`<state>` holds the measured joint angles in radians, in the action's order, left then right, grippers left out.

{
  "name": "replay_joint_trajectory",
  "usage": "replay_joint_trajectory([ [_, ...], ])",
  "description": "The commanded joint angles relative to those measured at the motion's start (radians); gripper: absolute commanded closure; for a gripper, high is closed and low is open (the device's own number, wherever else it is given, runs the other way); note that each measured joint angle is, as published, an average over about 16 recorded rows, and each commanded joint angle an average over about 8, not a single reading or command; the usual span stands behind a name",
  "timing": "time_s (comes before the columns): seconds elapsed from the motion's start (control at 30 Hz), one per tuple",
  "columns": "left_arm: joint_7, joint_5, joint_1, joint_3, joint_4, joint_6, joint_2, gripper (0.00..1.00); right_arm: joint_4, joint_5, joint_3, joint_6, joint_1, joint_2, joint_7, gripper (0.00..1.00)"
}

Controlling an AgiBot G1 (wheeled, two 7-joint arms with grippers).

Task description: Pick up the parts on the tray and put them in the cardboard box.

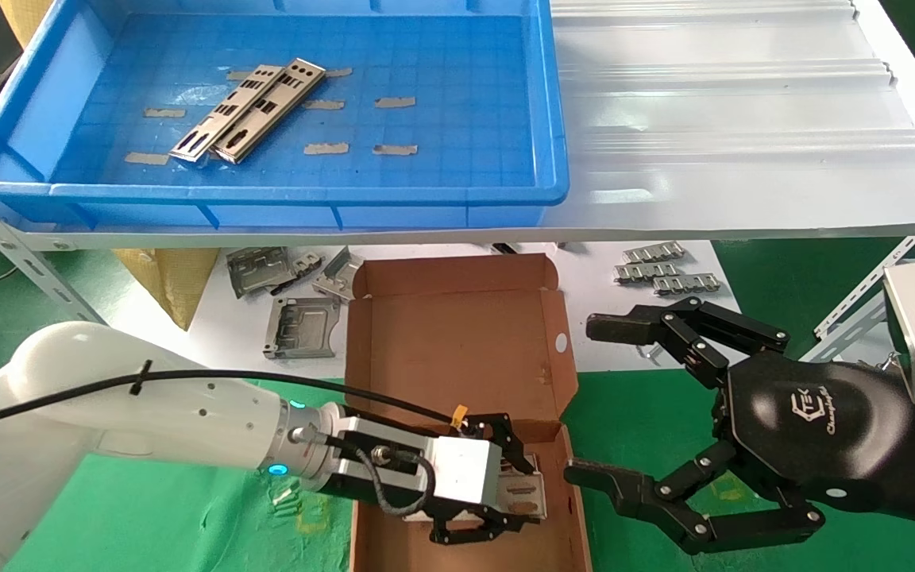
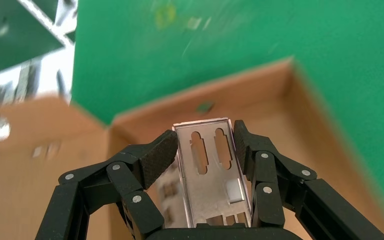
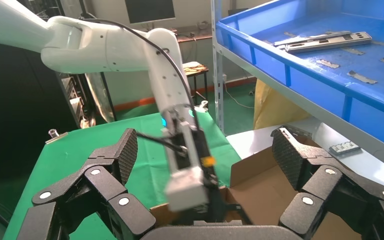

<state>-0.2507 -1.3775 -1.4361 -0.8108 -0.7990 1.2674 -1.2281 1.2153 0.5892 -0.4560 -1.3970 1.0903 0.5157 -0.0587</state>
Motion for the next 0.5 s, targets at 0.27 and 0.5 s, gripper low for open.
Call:
replay_joint_trajectory([
  [0.27, -0.091, -0.024, -0.034, -0.009, 0.163, -0.023, -0.074, 0.00, 0.000, 0.000, 0.000, 0.000, 0.000, 0.000, 0.000, 0.00],
  [0.5, -0.115, -0.013, -0.063, -0.010, 0.258, -0.001, -0.099, 0.00, 0.000, 0.000, 0.000, 0.000, 0.000, 0.000, 0.000, 0.00],
])
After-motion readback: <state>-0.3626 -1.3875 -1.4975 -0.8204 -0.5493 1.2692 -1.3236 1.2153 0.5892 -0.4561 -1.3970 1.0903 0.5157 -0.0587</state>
